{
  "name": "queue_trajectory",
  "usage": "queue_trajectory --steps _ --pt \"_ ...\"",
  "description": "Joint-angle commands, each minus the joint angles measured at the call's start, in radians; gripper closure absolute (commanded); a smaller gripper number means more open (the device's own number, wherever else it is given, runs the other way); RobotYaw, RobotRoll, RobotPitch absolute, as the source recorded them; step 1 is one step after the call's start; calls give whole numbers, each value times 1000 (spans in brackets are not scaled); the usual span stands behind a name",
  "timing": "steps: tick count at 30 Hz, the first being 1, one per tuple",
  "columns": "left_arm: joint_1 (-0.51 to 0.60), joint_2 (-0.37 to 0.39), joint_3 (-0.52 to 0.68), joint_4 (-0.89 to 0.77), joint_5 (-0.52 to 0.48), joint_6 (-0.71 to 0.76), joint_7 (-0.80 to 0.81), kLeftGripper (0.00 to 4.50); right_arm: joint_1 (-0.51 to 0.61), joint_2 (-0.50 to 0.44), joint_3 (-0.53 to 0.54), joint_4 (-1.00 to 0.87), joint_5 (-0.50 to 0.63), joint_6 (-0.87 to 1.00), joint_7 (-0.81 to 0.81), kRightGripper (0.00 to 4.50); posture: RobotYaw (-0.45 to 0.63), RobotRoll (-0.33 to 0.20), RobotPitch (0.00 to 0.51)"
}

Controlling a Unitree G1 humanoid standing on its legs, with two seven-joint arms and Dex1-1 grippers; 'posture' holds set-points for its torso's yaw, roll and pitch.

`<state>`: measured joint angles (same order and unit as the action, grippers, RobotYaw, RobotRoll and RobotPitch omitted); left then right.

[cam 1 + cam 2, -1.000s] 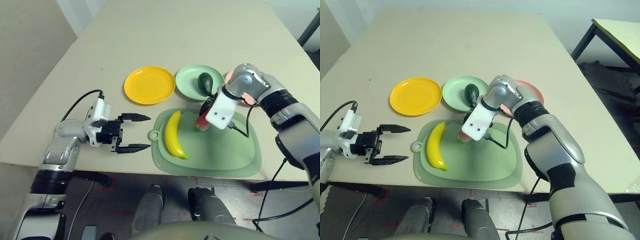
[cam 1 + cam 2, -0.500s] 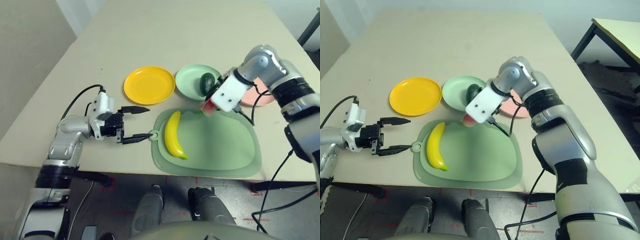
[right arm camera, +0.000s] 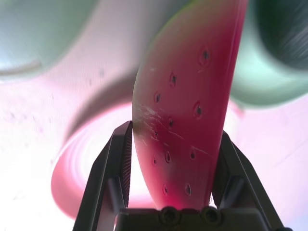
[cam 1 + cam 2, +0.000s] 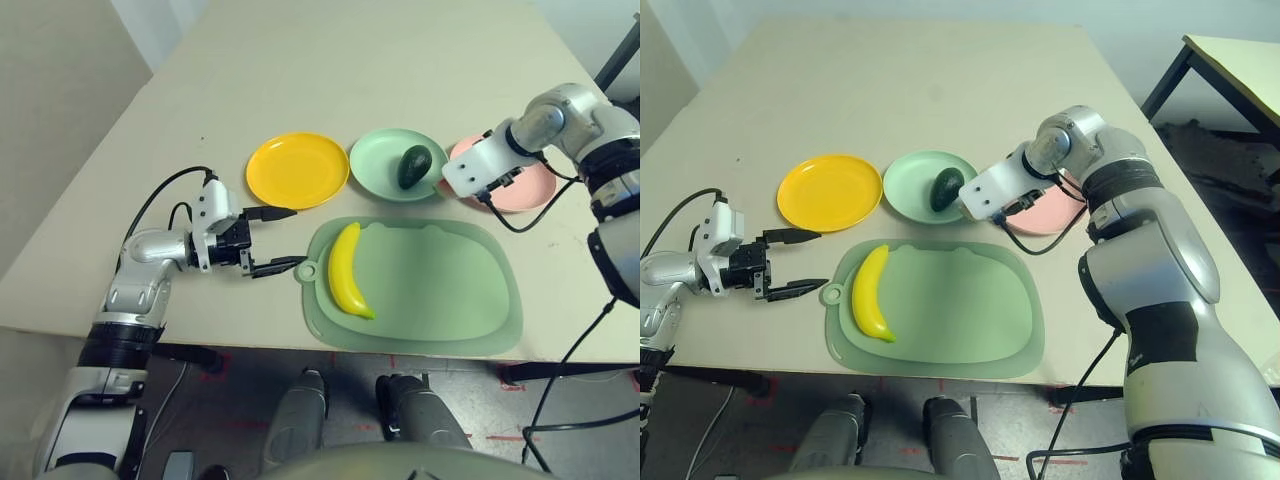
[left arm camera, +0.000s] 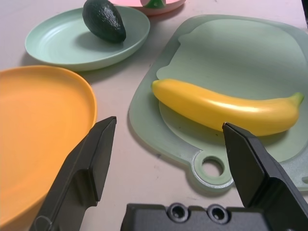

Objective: Place the fruits into color-matched plates.

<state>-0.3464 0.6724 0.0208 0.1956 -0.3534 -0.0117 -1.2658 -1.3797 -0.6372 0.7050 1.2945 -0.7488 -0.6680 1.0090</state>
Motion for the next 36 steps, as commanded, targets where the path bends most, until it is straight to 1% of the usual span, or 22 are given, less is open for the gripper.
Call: queue_trajectory --steps 1,7,21,23,24,27,28,33,36 --pt "20 13 -5 -17 10 15 6 0 -3 -9 36 34 -63 38 -72 2277 57 0 148" --pt "22 27 3 -19 7 9 10 0 2 -6 55 61 -115 84 -145 2277 59 0 155" --pt "33 36 -8 -23 12 -8 3 0 19 -13 57 78 -145 139 -198 2277 58 0 159" --pt "33 37 -7 -21 13 -9 2 0 21 -16 60 79 -150 138 -204 1518 58 0 159" --pt "33 37 -7 -20 13 -10 1 0 22 -17 60 79 -151 137 -206 1280 58 0 159" --pt "34 38 -5 -18 14 -12 1 0 21 -16 53 79 -148 134 -205 193 58 0 158" --pt "34 38 -5 -17 15 -12 1 0 21 -16 52 79 -147 133 -204 36 58 0 158" --pt "36 38 -10 -17 15 -22 -10 0 -6 -20 25 73 -119 118 -181 36 60 0 157" --pt "38 39 -8 -14 15 -28 -13 0 -30 -27 -14 66 -78 110 -149 36 54 0 156"
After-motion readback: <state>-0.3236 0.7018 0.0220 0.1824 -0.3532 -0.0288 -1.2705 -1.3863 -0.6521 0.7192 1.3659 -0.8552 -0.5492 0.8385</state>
